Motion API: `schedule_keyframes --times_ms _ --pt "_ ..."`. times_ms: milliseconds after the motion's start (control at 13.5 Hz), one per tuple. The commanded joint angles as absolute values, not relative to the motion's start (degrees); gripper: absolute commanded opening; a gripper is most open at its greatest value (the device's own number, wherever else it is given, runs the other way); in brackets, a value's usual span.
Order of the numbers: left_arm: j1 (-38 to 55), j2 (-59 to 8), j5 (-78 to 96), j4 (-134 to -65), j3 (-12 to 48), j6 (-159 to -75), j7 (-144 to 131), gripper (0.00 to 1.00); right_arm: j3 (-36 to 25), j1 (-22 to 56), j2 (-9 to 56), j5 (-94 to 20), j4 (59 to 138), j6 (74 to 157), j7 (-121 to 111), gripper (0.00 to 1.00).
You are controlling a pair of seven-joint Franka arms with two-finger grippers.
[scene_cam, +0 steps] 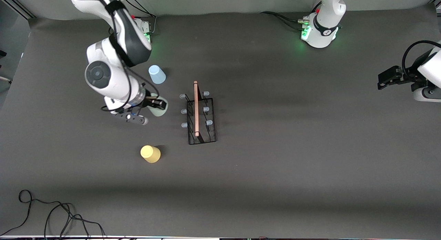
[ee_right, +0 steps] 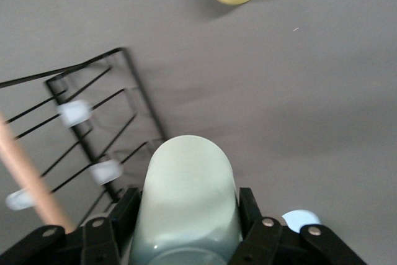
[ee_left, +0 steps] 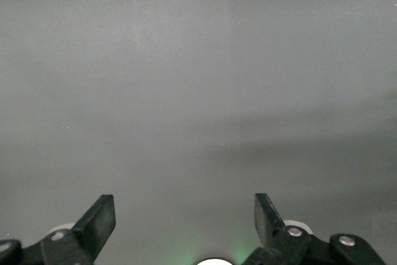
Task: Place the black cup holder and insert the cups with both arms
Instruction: 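Carry the green cup to the rack and slide it onto a peg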
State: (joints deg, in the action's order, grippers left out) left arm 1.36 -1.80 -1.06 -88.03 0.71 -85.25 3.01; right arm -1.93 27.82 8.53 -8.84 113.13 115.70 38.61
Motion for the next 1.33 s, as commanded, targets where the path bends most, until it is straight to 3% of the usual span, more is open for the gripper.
schedule_keyframes --times_ms 0,667,741,815,889,1259 --pt "2.0 -0.5 -1.8 -88.9 0.4 -86.1 1.9 1.0 -2.5 33.1 9.4 -9.3 111.6 115.2 45.6 0.0" --pt "1.4 -0.5 -1.8 -88.7 0.4 -87.0 2.1 1.0 -2.5 36.7 11.9 -8.4 116.4 120.0 47.2 0.0" --pt "1.4 -0.5 -1.8 -88.7 0.4 -87.0 2.1 1.0 -2.5 36.7 12.5 -8.4 116.3 120.1 47.2 0.26" --pt "1.5 -0.4 -1.8 -88.7 0.4 -86.9 2.0 1.0 -2.5 36.7 12.6 -8.4 116.3 120.1 47.2 0.69" --pt "1.4 -0.5 -1.8 -88.6 0.4 -86.9 2.1 1.0 -2.5 36.7 12.6 -8.4 116.1 120.1 47.2 1.0" --pt "1.4 -0.5 -1.8 -88.6 0.4 -86.8 2.1 1.0 -3.4 35.9 12.0 -8.4 113.4 119.3 46.1 1.0"
